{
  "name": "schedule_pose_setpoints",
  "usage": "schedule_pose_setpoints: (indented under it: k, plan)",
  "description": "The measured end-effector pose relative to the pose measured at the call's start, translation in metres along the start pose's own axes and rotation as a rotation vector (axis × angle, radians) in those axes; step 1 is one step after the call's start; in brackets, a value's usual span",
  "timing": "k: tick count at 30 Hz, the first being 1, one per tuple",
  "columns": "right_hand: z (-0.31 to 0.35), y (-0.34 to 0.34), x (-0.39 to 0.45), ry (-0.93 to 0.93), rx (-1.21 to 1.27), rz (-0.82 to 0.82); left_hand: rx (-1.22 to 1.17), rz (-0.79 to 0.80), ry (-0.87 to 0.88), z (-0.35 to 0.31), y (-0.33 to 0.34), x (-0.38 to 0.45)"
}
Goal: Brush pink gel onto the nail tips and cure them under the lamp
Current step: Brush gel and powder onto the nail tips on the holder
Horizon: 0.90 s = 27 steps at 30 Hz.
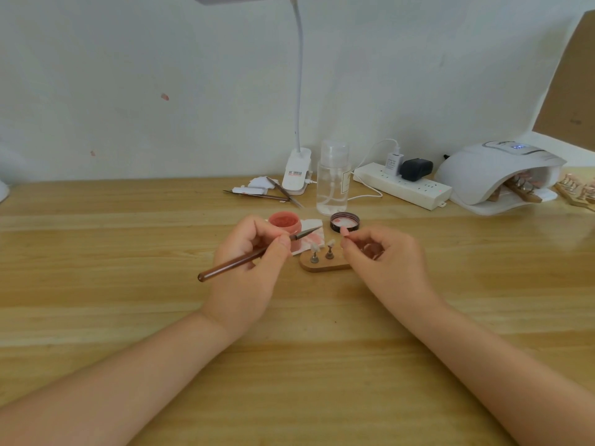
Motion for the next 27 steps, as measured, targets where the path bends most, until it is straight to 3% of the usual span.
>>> schedule_pose_setpoints:
  k: [6, 21, 24, 27]
  plan:
    - [-0.010, 0.008, 0.004, 0.054, -0.290, 0.051, 0.002, -0.012, -0.018, 0.003, 0.000, 0.000]
    - [-0.010, 0.007, 0.004, 0.029, -0.511, 0.136, 0.017, 0.000, -0.008, 0.002, -0.001, 0.001]
    - [-0.009, -0.006, 0.008, 0.071, -0.435, 0.100, 0.017, 0.001, -0.008, 0.001, -0.001, 0.000]
    - [-0.021, -0.030, 0.021, 0.138, -0.513, 0.103, 0.009, 0.008, -0.012, 0.002, -0.001, 0.001]
Point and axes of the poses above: each hand's wrist, its own x-axis towards the middle knuckle, its own y-axis out of the palm, z = x × y, the point moved 5 cm from there along x, towards the middle knuckle, and after that the axes turned 13 degrees about -x, right-handed, at the moved point
